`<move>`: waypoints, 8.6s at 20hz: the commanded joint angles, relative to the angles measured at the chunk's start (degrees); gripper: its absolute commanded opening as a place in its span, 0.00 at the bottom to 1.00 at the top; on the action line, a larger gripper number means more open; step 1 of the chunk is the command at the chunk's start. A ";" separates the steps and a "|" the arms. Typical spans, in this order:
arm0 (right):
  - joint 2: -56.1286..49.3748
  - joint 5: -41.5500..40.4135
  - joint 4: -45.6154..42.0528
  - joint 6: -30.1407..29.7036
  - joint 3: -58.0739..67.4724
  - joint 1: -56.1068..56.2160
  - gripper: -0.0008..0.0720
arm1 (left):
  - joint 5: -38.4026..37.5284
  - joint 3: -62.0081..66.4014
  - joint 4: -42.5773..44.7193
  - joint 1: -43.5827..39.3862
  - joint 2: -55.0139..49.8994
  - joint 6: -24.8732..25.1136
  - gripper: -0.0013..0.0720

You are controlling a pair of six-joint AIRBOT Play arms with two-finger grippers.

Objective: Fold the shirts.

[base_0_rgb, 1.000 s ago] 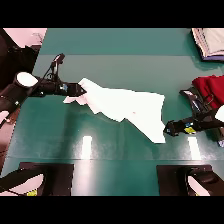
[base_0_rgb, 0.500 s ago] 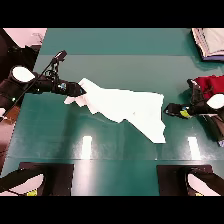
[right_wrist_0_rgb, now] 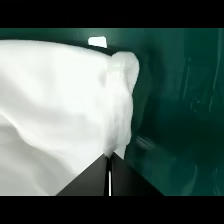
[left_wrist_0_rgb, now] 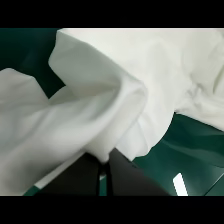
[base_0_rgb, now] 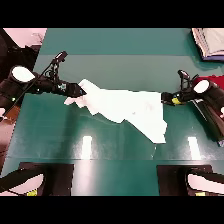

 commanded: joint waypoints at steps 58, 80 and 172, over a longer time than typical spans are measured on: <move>-4.00 14.32 -2.84 -1.62 29.83 -5.92 0.02 | -7.37 -18.69 10.47 8.22 9.09 -15.23 0.57; -2.95 14.56 -2.43 -1.60 26.64 -5.60 0.02 | 14.60 -41.53 0.24 -13.05 19.21 -28.87 0.52; 14.69 26.45 11.63 -15.12 0.57 -23.80 0.44 | -15.17 -8.83 14.47 22.99 -6.88 -2.86 0.83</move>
